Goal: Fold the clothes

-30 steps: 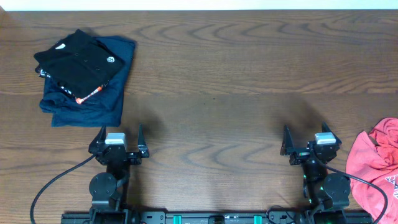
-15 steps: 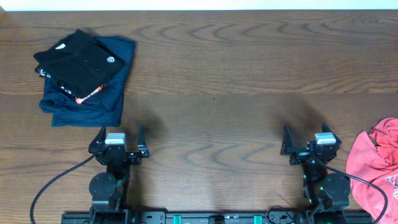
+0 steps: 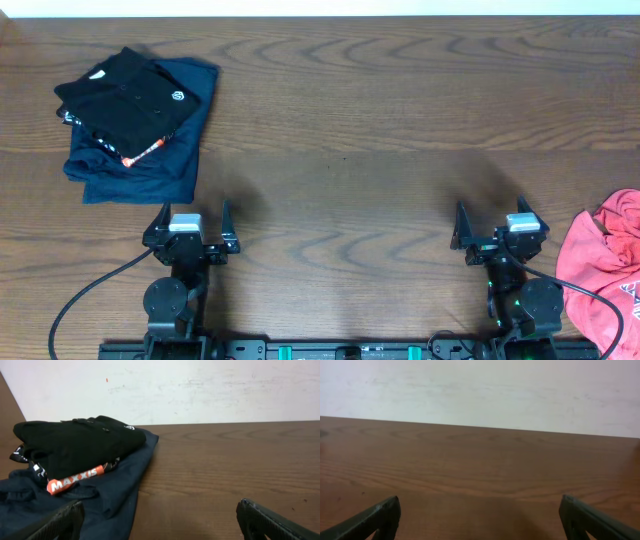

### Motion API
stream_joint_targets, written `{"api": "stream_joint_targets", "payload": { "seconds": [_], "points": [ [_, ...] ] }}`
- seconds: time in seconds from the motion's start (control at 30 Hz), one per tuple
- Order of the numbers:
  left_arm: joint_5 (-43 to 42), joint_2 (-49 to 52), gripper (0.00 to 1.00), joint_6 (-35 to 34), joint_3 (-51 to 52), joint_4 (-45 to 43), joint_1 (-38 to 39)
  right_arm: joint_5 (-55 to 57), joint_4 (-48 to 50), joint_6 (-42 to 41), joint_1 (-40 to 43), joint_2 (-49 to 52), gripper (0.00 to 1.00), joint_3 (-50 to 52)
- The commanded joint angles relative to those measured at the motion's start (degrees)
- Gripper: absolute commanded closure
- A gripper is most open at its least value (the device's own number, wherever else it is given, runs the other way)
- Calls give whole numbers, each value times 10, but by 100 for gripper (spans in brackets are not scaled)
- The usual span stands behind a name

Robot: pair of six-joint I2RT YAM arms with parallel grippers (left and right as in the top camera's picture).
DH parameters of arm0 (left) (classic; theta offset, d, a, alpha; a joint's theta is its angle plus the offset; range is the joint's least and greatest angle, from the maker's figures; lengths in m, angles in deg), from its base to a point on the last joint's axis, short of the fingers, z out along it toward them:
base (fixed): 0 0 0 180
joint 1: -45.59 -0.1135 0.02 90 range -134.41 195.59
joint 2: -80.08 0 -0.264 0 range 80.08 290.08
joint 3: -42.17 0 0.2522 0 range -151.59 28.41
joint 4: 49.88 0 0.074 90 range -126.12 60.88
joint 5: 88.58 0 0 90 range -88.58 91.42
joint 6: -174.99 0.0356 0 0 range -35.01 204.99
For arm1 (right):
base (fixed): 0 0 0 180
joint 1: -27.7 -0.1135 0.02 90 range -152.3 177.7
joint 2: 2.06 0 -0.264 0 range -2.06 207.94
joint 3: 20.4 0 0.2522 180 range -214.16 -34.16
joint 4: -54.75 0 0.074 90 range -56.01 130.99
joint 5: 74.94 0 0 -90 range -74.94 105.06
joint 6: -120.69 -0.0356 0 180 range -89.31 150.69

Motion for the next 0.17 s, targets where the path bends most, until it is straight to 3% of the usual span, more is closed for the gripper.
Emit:
{"api": "stream_joint_targets", "payload": {
  "seconds": [0.0,0.13],
  "points": [
    [14,-4,2,5,11,22,-2,-3,-2,10,7,-4,1,0],
    [14,-4,2,5,11,22,-2,-3,-2,10,7,-4,1,0]
  ]
}}
